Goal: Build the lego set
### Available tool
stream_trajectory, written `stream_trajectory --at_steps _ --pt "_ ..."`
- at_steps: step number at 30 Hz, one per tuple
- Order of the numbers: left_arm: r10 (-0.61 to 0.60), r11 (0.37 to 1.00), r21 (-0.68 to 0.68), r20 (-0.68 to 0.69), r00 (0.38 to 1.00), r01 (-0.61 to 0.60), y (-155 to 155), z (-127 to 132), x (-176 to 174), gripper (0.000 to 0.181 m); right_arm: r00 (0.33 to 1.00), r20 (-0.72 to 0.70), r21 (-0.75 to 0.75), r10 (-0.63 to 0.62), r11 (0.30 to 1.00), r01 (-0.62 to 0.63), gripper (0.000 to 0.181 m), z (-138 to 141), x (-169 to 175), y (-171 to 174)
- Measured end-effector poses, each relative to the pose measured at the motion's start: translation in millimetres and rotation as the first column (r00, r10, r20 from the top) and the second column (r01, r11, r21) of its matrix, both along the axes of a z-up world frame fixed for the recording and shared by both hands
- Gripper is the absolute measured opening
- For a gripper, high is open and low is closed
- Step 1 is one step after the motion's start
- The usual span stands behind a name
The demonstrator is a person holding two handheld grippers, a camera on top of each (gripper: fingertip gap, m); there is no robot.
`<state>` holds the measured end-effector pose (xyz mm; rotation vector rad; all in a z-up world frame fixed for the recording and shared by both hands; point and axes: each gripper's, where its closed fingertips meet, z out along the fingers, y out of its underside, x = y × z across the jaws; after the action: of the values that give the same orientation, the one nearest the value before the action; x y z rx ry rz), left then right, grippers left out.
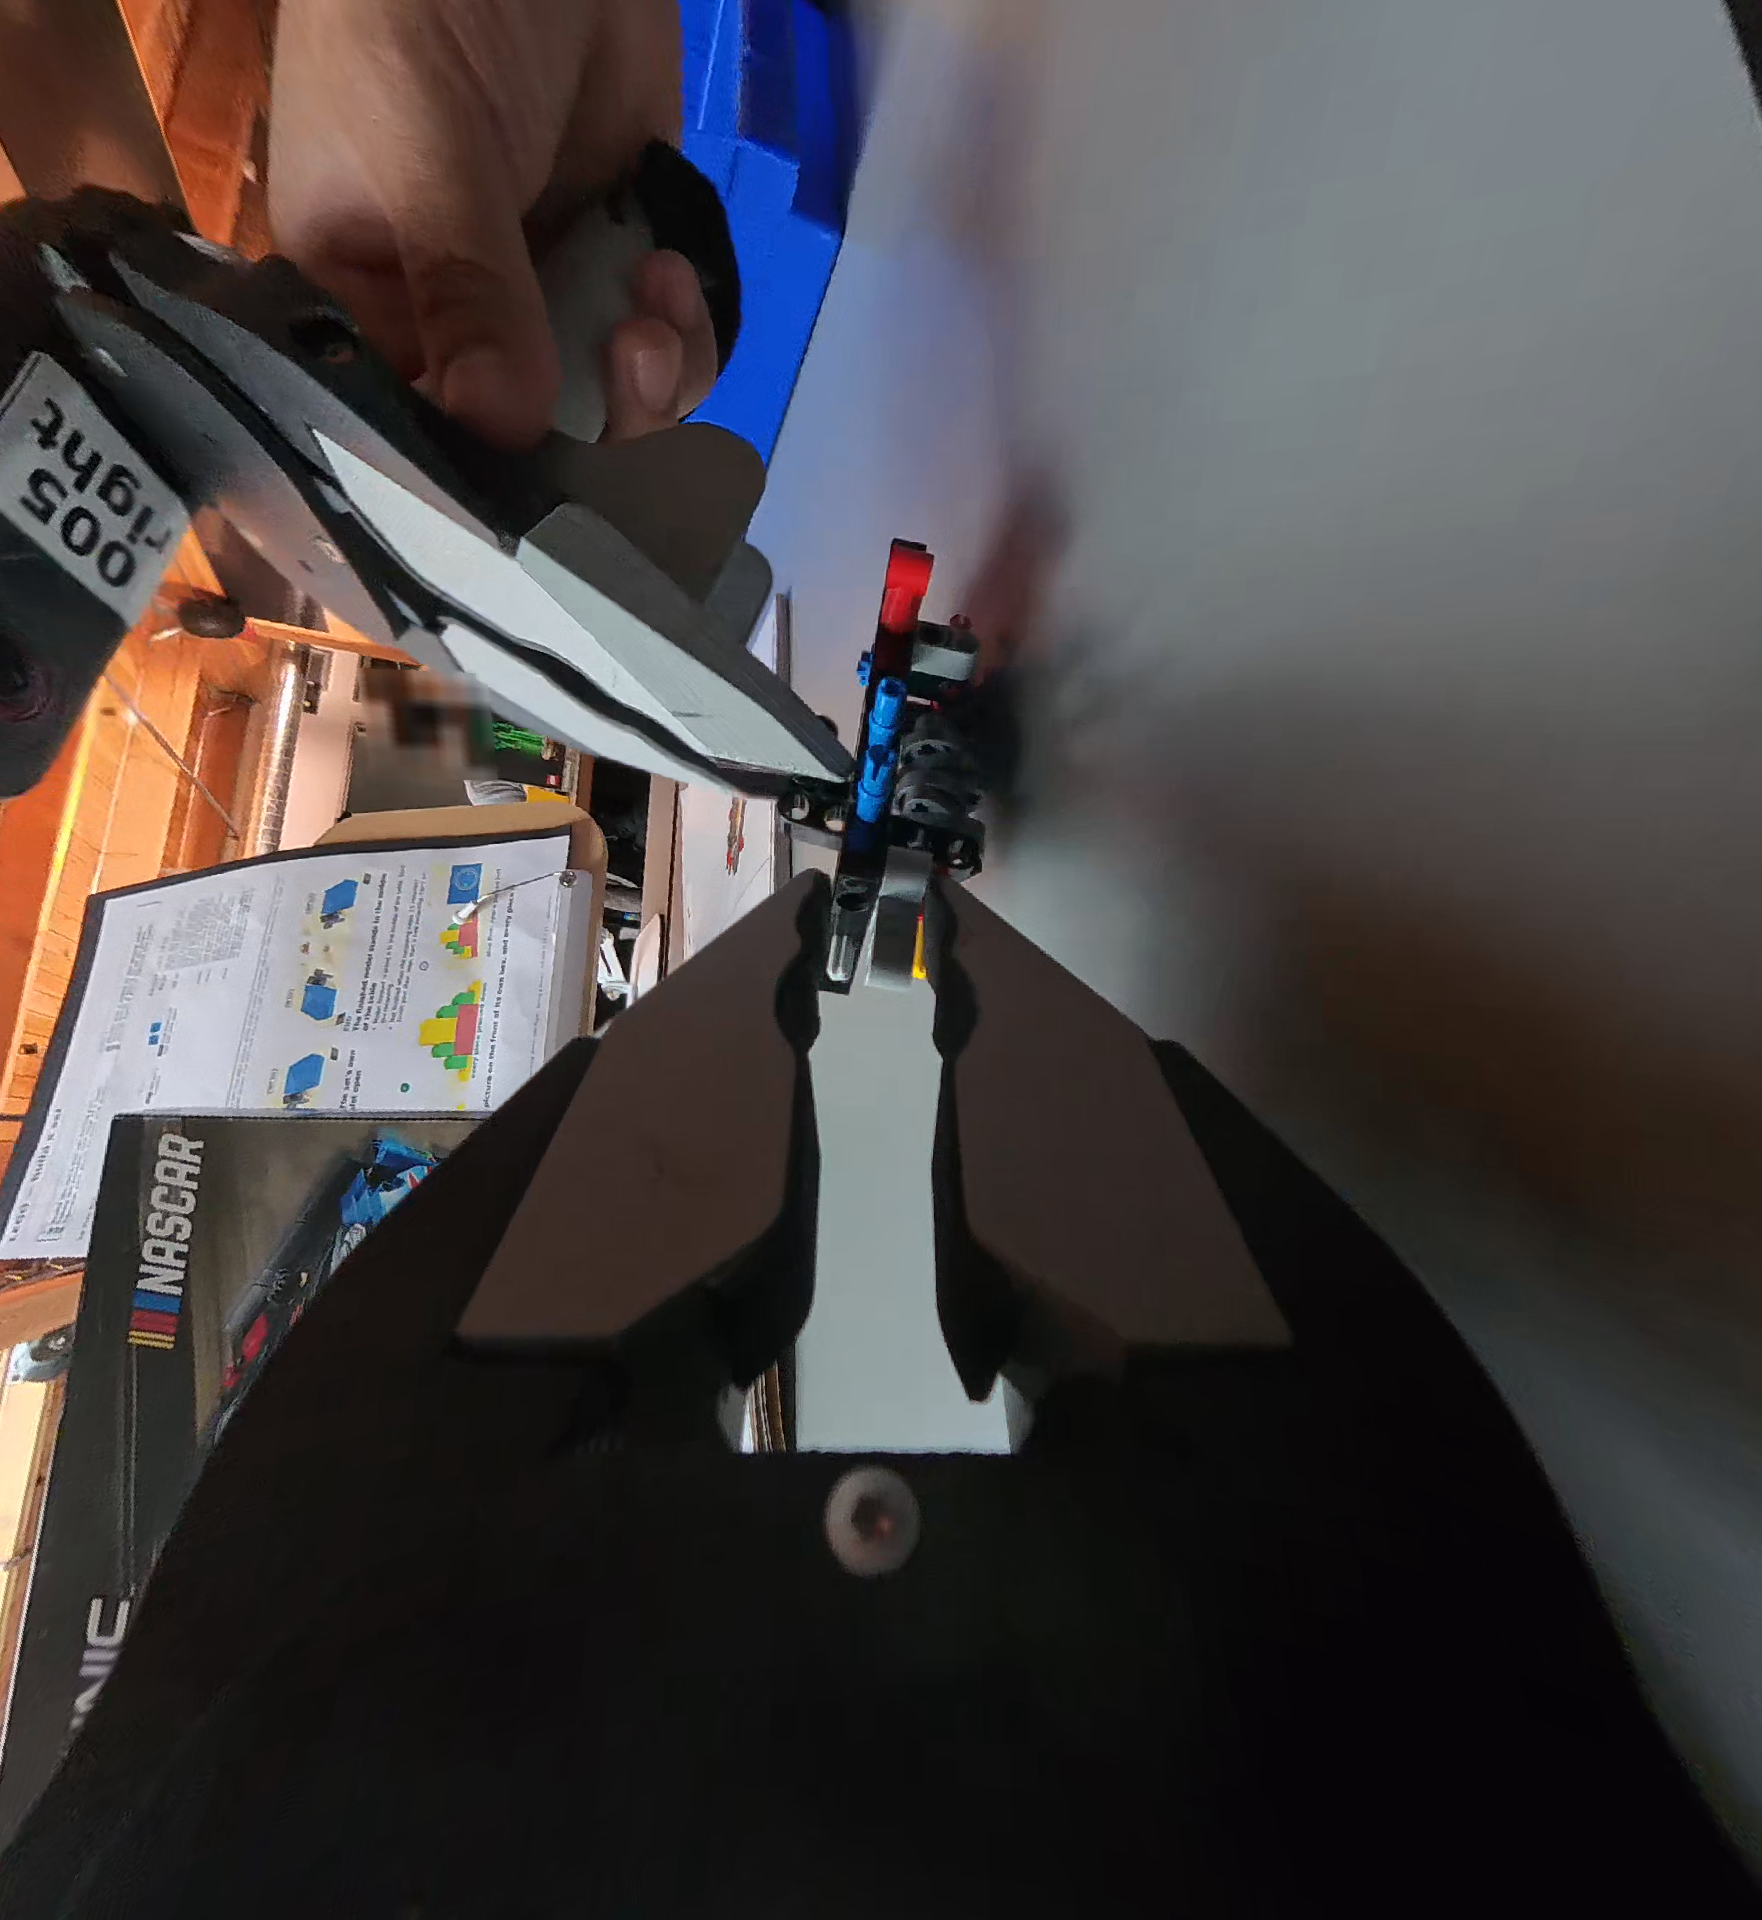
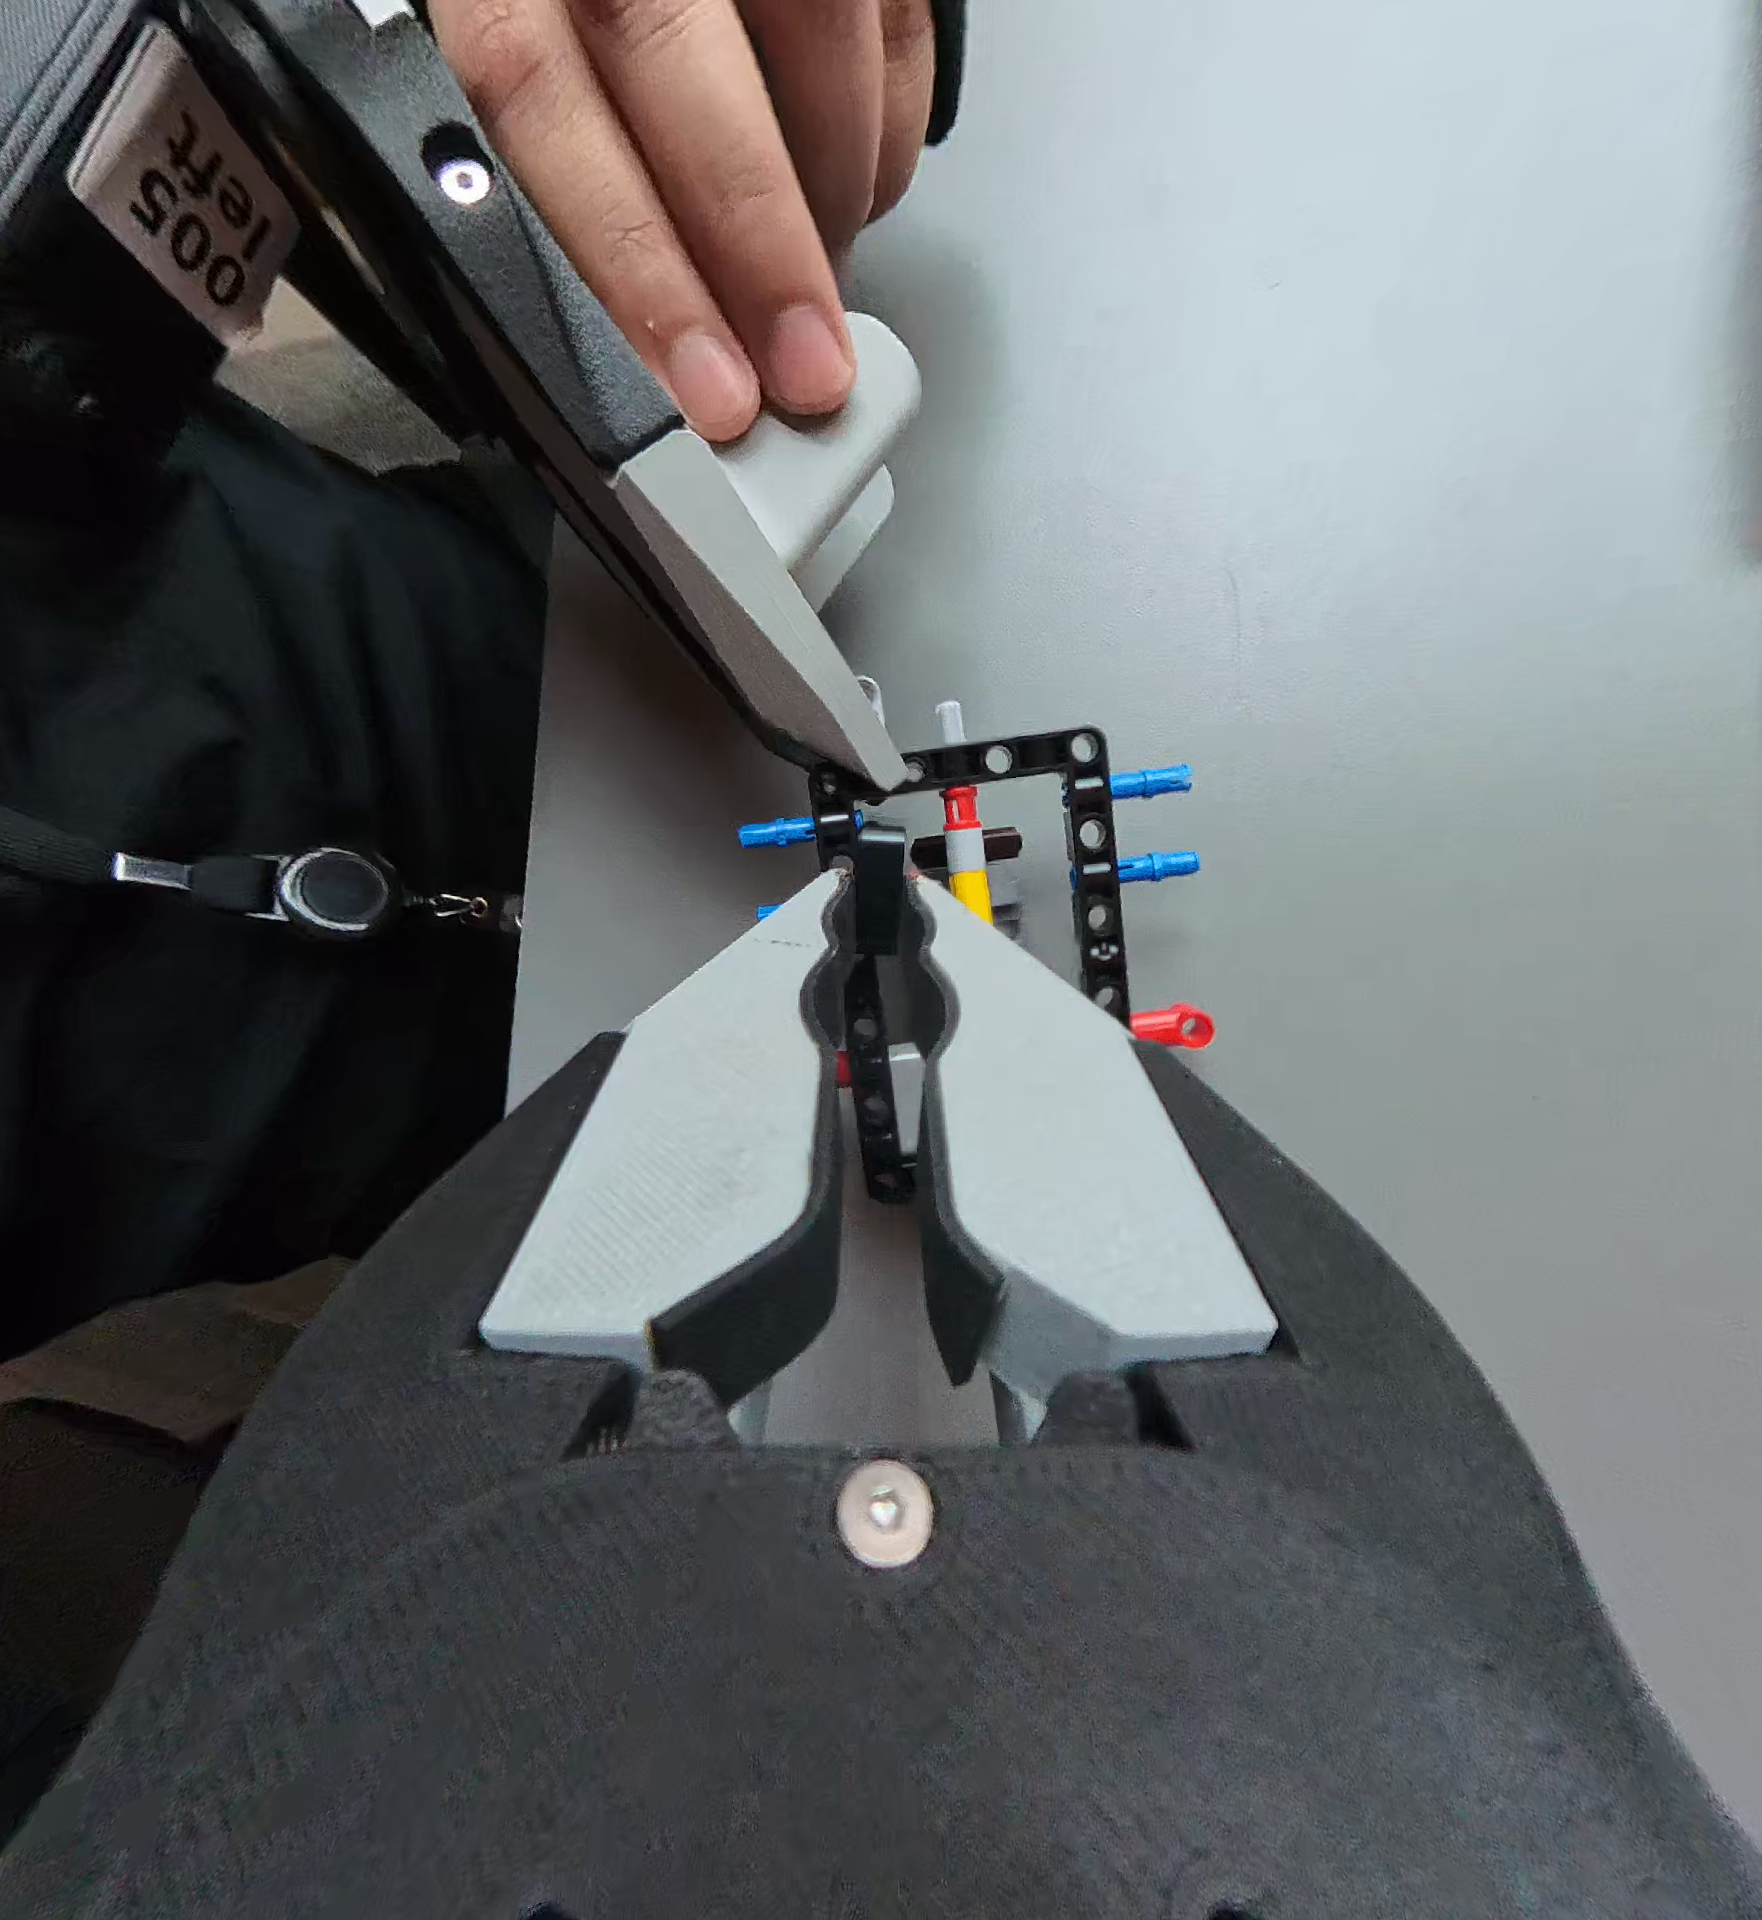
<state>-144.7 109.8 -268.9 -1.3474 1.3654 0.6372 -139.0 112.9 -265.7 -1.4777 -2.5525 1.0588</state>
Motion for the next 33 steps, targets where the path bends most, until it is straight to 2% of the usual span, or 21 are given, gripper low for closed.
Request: stream_trajectory --at_steps 4,7,10,14,16,21,26,29,31,33 --pt "-0.025 0.999 0.04 -0.048 0.999 0.026 -1.9 -0.3 1.5 0.015 0.994 -0.044 0.084 0.101 0.992 -0.097 0.006 -0.3 -0.9 -6.8" --pt "-0.024 0.994 0.102 -0.117 0.993 0.036 -3.2 3.0 3.4 0.014 0.99 -0.029 0.078 0.138 0.988 -0.135 0.006 0.5 -0.1 -8.8" --pt "-0.007 0.982 0.184 -0.156 0.988 0.036 -2.3 12.7 1.3 0.013 0.988 -0.061 0.007 0.138 0.99 -0.138 0.006 9.4 -2.1 -10.1" --pt "-0.006 0.974 0.226 -0.13 0.991 0.035 -2.9 23.2 1.4 0.014 0.986 -0.084 -0.108 0.145 0.982 -0.154 0.011 20.0 0.7 -14.2" --pt "-0.008 0.978 0.206 -0.108 0.994 0.03 -1.6 22.2 0.5 0.014 0.984 -0.07 -0.115 0.164 0.978 -0.172 0.019 16.1 5.0 -16.4" --pt "-0.005 0.98 0.197 -0.089 0.996 0.022 0.3 22.5 -1.2 0.013 0.977 -0.159 -0.025 0.143 0.989 -0.149 0.014 14.3 -0.5 -13.0" --pt "-0.037 0.981 0.183 -0.146 0.989 0.064 -2.0 14.1 5.3 0.013 0.982 -0.085 -0.07 0.17 0.982 -0.176 0.024 8.0 6.5 -18.2" --pt "-0.043 0.983 0.169 -0.14 0.989 0.067 -2.7 12.6 5.7 0.013 0.984 -0.088 -0.104 0.152 0.981 -0.161 0.019 8.1 5.5 -17.4" --pt "-0.05 0.983 0.17 -0.139 0.989 0.073 -3.4 12.7 7.3 0.013 0.986 -0.107 -0.097 0.13 0.985 -0.141 0.008 7.7 3.3 -13.3" --pt "-0.057 0.984 0.162 -0.138 0.989 0.079 -4.2 11.5 9.5 0.013 0.982 -0.121 -0.077 0.142 0.985 -0.152 0.007 6.8 4.1 -12.8"
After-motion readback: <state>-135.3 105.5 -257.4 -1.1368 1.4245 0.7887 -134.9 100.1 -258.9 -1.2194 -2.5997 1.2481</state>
